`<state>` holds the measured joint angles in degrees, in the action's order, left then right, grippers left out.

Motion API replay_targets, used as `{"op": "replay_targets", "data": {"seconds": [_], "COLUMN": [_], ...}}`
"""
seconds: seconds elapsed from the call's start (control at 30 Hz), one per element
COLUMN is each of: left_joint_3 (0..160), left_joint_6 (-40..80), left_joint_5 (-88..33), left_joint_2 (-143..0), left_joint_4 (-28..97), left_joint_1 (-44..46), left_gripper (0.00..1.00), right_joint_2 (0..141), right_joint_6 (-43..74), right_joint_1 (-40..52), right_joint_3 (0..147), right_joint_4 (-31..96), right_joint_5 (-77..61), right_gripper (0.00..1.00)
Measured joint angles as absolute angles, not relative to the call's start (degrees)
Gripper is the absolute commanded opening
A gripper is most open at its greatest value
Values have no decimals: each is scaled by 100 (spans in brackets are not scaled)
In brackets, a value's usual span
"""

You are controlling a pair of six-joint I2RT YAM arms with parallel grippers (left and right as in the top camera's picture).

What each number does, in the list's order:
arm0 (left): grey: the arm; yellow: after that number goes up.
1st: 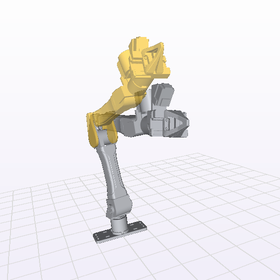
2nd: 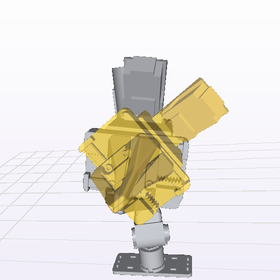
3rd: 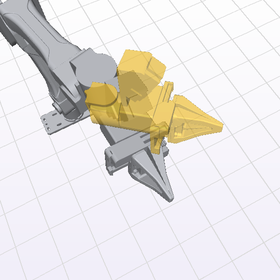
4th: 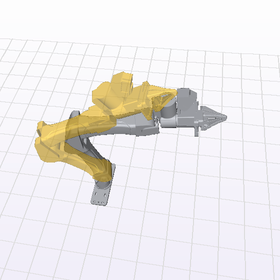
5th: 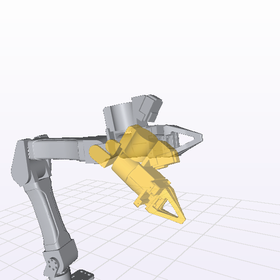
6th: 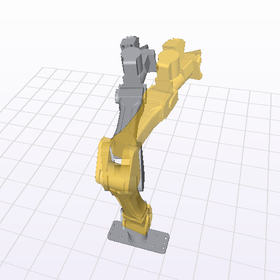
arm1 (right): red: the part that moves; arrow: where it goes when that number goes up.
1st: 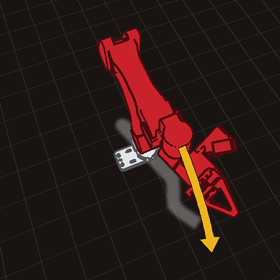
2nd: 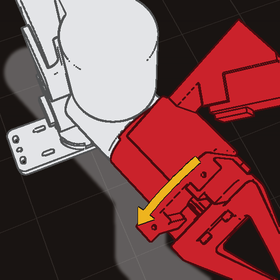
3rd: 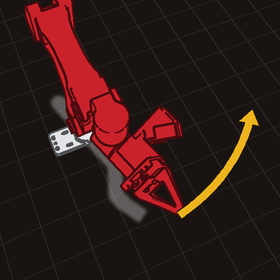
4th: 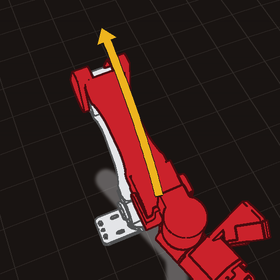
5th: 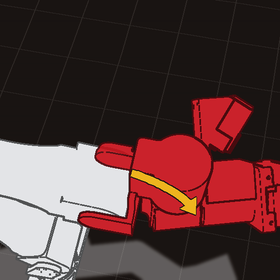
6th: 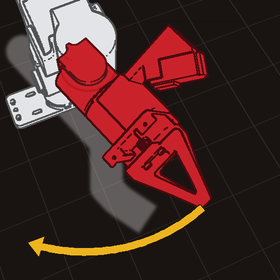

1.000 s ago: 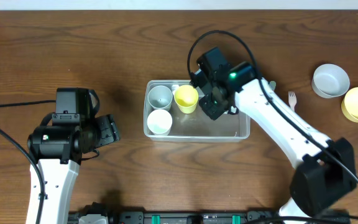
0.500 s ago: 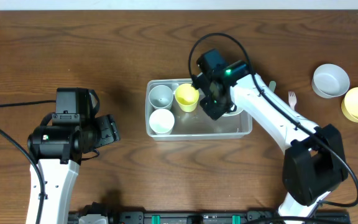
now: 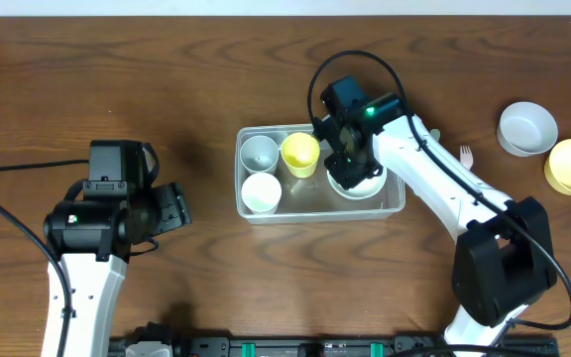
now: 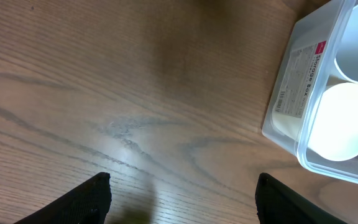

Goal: Pack container
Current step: 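Carry the white bowl into the container's right side and release, then return the right gripper and grasp the grey bowl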

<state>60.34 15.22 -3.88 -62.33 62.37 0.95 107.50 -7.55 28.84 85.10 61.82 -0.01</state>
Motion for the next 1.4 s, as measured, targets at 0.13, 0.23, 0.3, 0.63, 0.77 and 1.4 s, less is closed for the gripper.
{"op": "replay_targets", "data": {"seconds": [0.13,0.23,0.3,0.63,0.77,1.4], "left_joint_3": [6034,6034,6034,6034,6034,6034], "left_joint_6": [1522,1522,1522,1522,1522,1522], "left_joint_5": [-386,-388,-386,-388,-388,-386], "left_joint_2": [-6233,-6233,-6233,-6233,-6237,-6237], "left_joint_4": [6237,6235,6235,6239,6237,6235], "left_joint_1": [95,95,95,95,95,95], "left_gripper": [75,75,75,75,75,75], "right_joint_2": [10750,10750,10750,10191,9633,11966], "right_joint_6": [-755,-705,-576,456,628,-97], "right_joint_1": [2884,2884,2873,1844,670,-1483], "right_joint_3": [8510,8510,8510,9417,10162,10289], "right_joint_4": [6198,6204,6160,6062,5843,5369], "right_joint_5": [-1,-1,1,414,355,178], "right_gripper": [20,22,25,77,77,80]}}
